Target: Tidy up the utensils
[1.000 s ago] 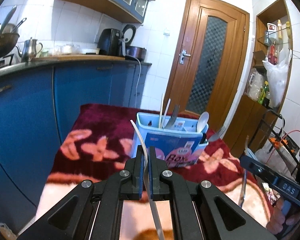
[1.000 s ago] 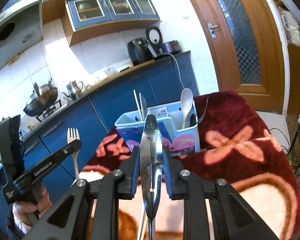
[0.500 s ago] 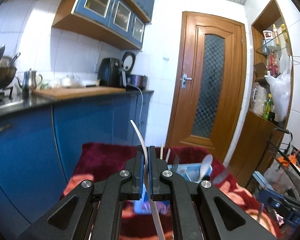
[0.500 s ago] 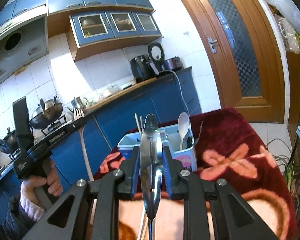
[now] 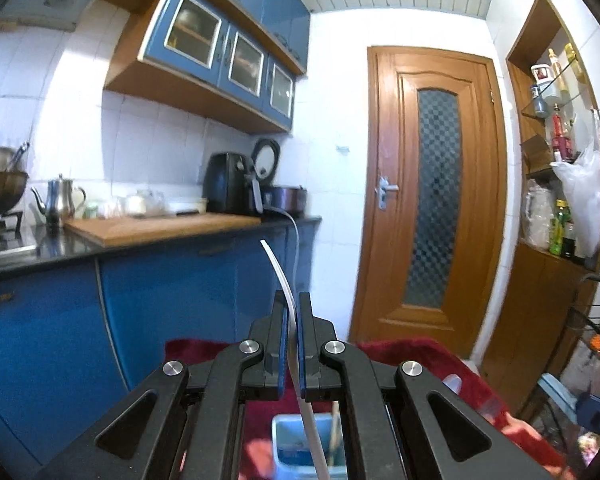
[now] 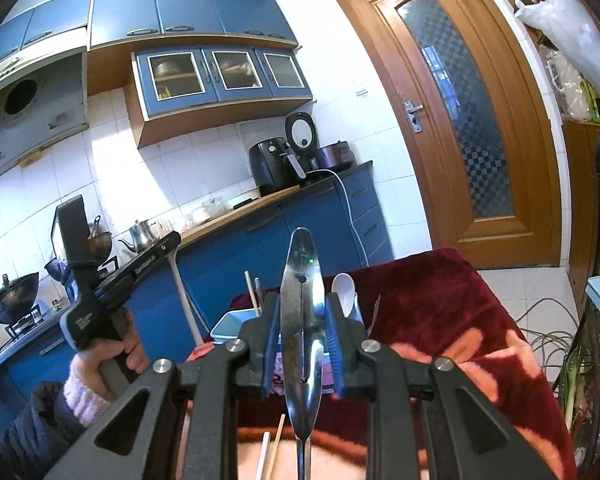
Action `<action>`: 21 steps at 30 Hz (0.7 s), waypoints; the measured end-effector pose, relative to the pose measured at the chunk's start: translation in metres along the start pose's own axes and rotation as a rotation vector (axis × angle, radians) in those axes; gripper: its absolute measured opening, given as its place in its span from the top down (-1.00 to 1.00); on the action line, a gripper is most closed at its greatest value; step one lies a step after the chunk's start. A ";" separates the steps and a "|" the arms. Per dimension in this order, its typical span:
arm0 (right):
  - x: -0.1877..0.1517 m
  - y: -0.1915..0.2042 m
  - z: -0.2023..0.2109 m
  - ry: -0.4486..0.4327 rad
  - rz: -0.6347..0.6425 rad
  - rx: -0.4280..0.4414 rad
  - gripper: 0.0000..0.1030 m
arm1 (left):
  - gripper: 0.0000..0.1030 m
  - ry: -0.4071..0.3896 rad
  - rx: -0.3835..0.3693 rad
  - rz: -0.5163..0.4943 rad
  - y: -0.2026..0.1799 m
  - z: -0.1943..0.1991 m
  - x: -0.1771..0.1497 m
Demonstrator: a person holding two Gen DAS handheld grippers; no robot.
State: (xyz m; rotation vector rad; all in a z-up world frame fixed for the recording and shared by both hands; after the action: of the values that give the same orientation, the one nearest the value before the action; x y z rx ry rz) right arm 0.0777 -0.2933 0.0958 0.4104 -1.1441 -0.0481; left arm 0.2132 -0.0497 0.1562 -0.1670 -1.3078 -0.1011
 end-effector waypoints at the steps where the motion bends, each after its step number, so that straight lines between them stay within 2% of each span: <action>1: 0.001 -0.002 -0.003 0.003 -0.001 -0.001 0.53 | 0.93 -0.009 0.008 0.003 0.001 -0.004 0.000; 10: 0.018 -0.004 -0.020 -0.031 0.039 -0.026 0.53 | 0.93 -0.009 0.041 0.067 0.017 -0.043 -0.012; 21: 0.049 -0.002 -0.056 -0.158 0.084 -0.106 0.53 | 0.93 0.024 0.028 0.023 0.009 -0.063 -0.042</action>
State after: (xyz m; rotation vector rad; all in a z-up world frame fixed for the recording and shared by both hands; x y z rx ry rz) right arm 0.1487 -0.2902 0.1181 0.2672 -1.3077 -0.0681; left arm 0.2635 -0.0529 0.0994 -0.1564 -1.2823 -0.0649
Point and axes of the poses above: each gripper's, at about its wrist camera, not at the fingertips, and z roughly against the way its jaws point, y to its left, x to its top, the point moved 5 cm from there along -z, roughly the way its jaws point, and after that the axes turned 8 degrees about y, right-handed, at the moved point
